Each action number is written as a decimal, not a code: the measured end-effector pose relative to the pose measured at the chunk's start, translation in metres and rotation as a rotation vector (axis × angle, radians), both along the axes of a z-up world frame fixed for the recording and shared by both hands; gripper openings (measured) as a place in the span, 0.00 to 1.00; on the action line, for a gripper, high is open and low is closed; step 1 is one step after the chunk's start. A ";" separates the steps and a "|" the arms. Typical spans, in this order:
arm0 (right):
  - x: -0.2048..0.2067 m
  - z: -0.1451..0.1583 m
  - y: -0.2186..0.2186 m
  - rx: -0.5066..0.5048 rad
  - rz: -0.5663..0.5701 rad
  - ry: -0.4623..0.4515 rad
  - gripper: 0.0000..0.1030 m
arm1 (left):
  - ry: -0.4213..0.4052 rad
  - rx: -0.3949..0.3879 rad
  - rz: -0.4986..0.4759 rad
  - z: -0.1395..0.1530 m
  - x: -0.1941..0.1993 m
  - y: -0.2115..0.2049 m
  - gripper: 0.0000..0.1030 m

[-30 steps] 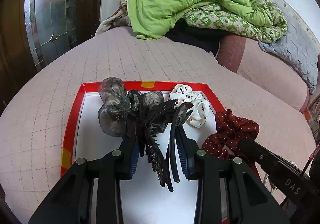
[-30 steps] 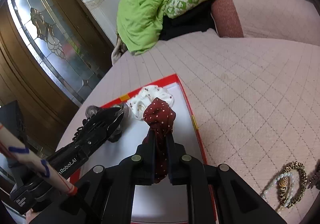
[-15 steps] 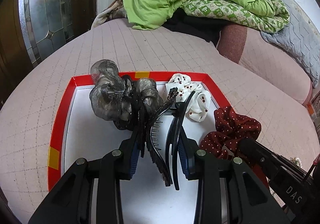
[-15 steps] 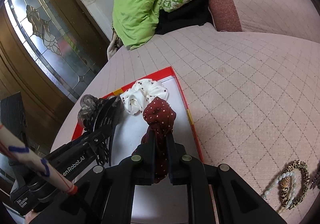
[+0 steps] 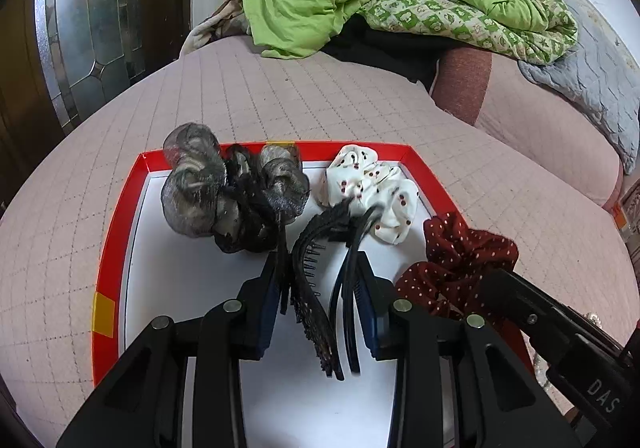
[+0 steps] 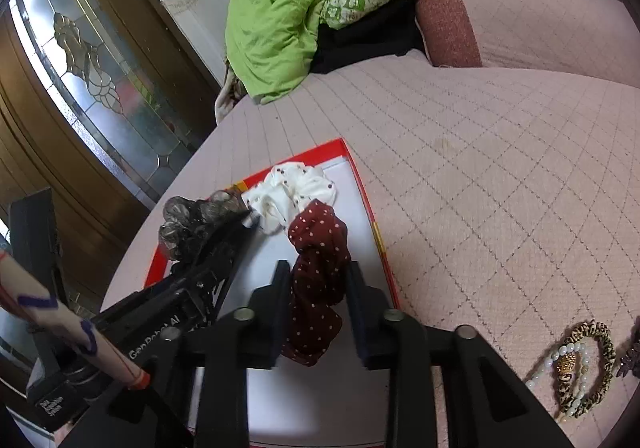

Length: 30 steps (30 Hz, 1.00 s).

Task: Organize jewelry
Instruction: 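Carry the clips and red scrunchie to the tray and release them, then grasp the beaded bracelet with the left gripper while the right grasps the pearl bracelet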

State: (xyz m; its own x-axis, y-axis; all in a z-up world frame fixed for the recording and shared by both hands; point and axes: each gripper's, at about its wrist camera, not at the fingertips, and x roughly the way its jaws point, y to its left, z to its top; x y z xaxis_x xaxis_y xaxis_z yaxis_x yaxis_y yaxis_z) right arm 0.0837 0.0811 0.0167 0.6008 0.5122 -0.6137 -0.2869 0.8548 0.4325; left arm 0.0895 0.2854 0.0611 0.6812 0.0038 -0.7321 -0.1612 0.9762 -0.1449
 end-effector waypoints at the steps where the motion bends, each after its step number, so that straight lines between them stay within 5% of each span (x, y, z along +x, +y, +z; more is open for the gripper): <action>1: -0.001 0.002 0.000 0.002 0.001 -0.004 0.33 | -0.006 0.003 0.001 0.001 -0.001 -0.001 0.34; 30: -0.016 0.028 -0.039 0.051 -0.058 -0.039 0.34 | -0.113 0.059 -0.058 0.028 -0.012 -0.039 0.36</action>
